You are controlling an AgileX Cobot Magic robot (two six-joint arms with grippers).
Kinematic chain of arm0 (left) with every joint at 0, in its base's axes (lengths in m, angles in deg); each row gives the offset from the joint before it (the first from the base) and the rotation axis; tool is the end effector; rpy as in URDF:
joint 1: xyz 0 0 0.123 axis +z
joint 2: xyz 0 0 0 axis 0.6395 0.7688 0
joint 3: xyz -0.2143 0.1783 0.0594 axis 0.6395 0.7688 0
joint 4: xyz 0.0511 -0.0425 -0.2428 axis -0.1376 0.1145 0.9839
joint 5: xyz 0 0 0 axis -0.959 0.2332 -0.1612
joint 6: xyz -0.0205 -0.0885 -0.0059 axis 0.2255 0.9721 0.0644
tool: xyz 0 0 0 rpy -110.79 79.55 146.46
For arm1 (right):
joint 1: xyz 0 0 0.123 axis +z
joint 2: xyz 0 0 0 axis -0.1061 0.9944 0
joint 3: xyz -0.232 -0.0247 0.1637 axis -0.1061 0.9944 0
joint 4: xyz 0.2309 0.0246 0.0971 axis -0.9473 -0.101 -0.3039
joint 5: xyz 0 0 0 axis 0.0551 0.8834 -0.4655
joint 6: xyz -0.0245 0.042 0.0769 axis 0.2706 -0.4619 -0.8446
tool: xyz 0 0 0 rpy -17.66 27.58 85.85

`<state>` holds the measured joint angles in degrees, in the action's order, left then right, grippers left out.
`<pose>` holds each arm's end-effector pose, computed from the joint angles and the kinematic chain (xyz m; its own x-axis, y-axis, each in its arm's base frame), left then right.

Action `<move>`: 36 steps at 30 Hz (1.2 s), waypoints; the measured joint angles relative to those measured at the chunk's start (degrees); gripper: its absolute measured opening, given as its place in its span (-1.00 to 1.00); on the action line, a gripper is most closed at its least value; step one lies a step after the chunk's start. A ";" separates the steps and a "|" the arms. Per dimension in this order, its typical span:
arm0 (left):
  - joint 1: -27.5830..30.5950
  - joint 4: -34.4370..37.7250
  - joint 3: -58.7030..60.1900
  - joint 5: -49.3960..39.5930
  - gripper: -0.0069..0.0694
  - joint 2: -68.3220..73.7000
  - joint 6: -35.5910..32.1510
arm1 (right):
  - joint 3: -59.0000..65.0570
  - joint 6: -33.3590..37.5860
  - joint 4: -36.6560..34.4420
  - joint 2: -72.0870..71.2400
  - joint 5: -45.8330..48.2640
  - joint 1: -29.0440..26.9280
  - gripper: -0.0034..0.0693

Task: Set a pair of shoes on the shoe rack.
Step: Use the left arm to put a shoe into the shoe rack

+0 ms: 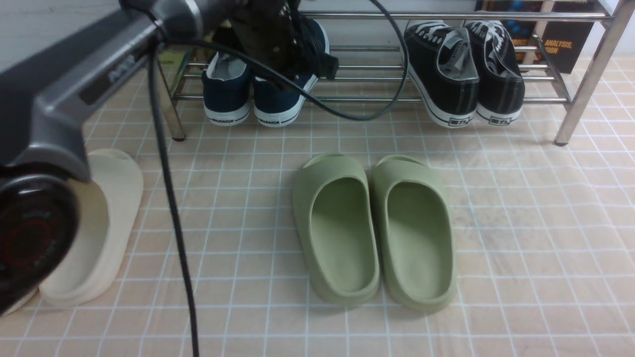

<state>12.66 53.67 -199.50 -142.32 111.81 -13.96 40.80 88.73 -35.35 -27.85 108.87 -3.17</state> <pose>0.4154 -0.1960 0.3454 -0.7021 0.3619 -0.6133 0.3638 0.9226 0.1281 0.0521 0.0062 0.1751 -0.2953 0.0966 -0.9505 -0.0557 0.9914 0.1181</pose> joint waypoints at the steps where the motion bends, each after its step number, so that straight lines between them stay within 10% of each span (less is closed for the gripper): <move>1: 0.75 -0.01 -0.10 -1.81 -0.63 -0.94 -0.58 | 0.00 0.00 0.00 0.00 0.00 0.00 -0.25; 10: 9.75 4.78 2.65 -3.61 -0.62 5.44 -0.93 | 0.00 0.00 0.00 0.00 0.00 0.00 -0.25; 36: 8.32 13.92 2.91 10.76 -0.62 7.88 -1.12 | 0.00 0.00 0.00 0.00 0.00 0.00 -0.25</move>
<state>20.98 67.59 -196.59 -131.56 119.69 -15.08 40.80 88.73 -35.35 -27.85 108.87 -3.17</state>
